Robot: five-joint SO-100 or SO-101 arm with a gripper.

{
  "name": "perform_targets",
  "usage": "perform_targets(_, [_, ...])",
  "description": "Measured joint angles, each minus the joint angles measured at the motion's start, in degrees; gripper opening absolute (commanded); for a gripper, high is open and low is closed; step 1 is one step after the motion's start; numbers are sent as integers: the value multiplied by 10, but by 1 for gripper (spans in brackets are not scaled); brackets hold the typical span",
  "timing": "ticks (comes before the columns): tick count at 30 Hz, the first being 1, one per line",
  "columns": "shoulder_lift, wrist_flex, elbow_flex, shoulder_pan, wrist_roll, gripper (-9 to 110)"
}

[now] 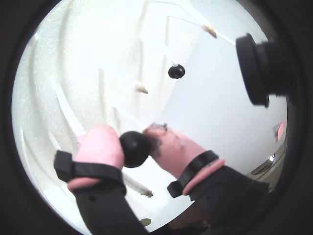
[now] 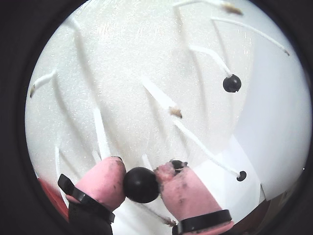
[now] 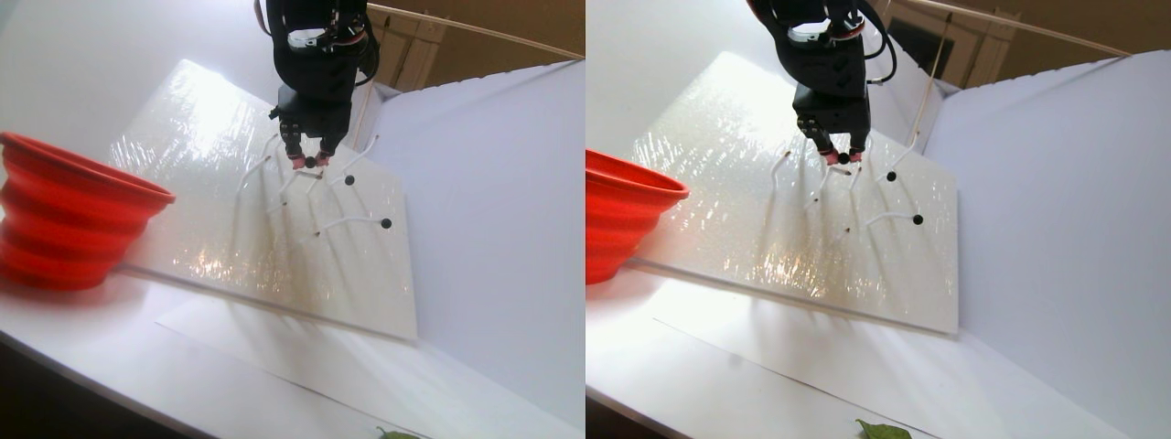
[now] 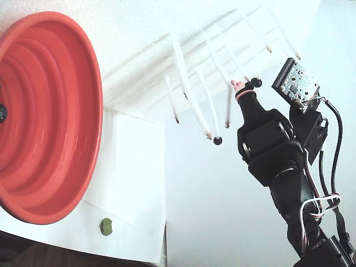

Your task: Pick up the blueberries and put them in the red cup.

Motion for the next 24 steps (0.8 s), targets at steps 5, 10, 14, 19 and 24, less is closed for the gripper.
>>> perform_targets(5, [28,8,22,-11,9,11])
perform_targets(10, [58,17,48,-23,12,11])
perform_targets(14, [84,27,66,-33,21,11])
perform_targets(19, [113,41,91,-47,33,11])
perform_targets(24, [136,59,103,-62,43,11])
